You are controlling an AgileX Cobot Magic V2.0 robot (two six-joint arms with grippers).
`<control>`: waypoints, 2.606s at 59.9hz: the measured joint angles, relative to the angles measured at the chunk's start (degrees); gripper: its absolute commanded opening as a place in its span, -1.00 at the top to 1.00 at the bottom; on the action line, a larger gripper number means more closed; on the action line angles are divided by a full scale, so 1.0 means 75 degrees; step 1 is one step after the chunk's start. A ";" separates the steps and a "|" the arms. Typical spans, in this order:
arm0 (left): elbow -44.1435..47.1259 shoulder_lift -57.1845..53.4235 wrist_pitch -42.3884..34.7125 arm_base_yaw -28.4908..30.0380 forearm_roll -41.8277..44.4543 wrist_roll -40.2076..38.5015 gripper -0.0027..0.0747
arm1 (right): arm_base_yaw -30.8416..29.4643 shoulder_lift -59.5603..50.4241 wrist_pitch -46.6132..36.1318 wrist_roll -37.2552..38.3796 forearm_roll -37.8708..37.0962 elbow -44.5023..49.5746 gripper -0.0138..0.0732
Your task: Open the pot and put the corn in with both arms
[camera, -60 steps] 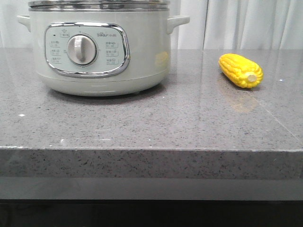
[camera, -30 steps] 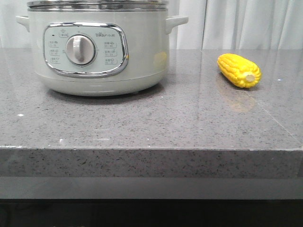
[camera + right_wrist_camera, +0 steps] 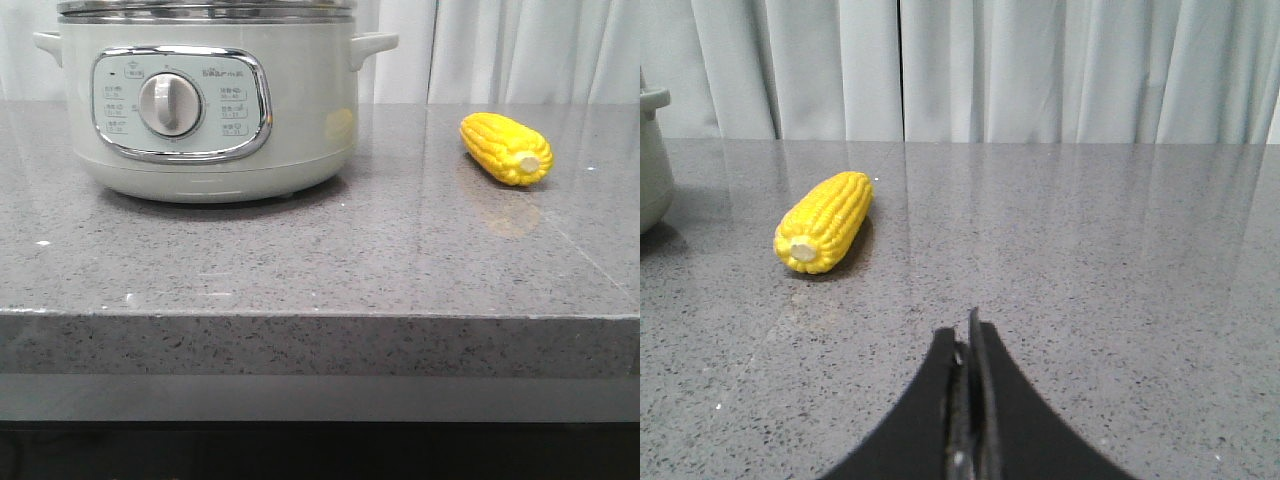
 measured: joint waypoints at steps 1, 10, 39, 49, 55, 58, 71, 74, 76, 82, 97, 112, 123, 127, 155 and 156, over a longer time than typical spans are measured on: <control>0.0000 0.0000 0.0023 0.0000 0.0000 0.0000 0.98 | 0.0000 0.0000 0.0029 0.0000 0.0000 -0.0042 0.84; -0.0544 0.0000 0.0609 0.0000 0.0000 0.0000 0.98 | 0.0000 0.0000 0.0603 0.0000 0.0000 -0.0833 0.84; -0.4819 0.2394 0.3672 0.0000 0.0014 0.0000 0.98 | 0.0000 0.2162 0.3647 -0.0075 0.0000 -0.4834 0.84; -0.5714 0.3339 0.4066 0.0000 0.0014 0.0000 0.98 | 0.0000 0.3150 0.3909 -0.0105 0.0000 -0.5440 0.84; -0.5795 0.3636 0.4066 0.0000 0.0014 0.0000 0.98 | 0.0000 0.3597 0.3921 -0.0105 0.0000 -0.5478 0.84; -0.5795 0.3729 0.4066 0.0000 0.0014 0.0000 0.98 | 0.0000 0.3760 0.3921 -0.0110 0.0000 -0.5478 0.84; -0.5799 0.3992 0.4038 0.0000 0.0014 0.0000 0.98 | 0.0000 0.4205 0.3969 -0.0110 0.0000 -0.5478 0.84; -0.5799 0.4023 0.4038 0.0000 0.0014 0.0000 0.97 | 0.0000 0.4241 0.3969 -0.0123 0.0000 -0.5478 0.83; -0.5799 0.4041 0.4031 0.0000 0.0014 0.0000 0.93 | 0.0000 0.4260 0.3969 -0.0123 0.0000 -0.5478 0.80; -0.5799 0.4099 0.4031 0.0000 0.0014 0.0000 0.50 | 0.0000 0.4273 0.3969 -0.0123 0.0000 -0.5478 0.44; -0.5799 0.4118 0.4013 -0.0017 0.0014 0.0000 -0.36 | 0.0000 0.4273 0.3969 -0.0123 0.0000 -0.5478 -0.70; -0.5799 0.4727 0.3274 -0.1075 -0.0017 0.0000 -0.36 | 0.0000 0.4273 0.3969 -0.0123 0.0000 -0.5478 -0.70; -0.5965 0.5722 0.2212 -0.2163 -0.0028 0.0000 -0.36 | 0.0000 0.4273 0.3969 -0.0123 0.0000 -0.5478 -0.70; -0.6183 0.6187 0.2007 -0.2526 -0.0028 0.0000 -0.36 | 0.0000 0.4273 0.3969 -0.0123 0.0000 -0.5478 -0.70; -0.8573 0.9680 0.1262 -0.3584 -0.0051 0.0000 -0.36 | 0.0000 0.4273 0.3969 -0.0123 0.0000 -0.5478 -0.70; -0.8653 0.9773 0.1263 -0.3584 -0.0064 0.0000 -0.36 | 0.0000 0.4273 0.3969 -0.0123 0.0000 -0.5478 -0.70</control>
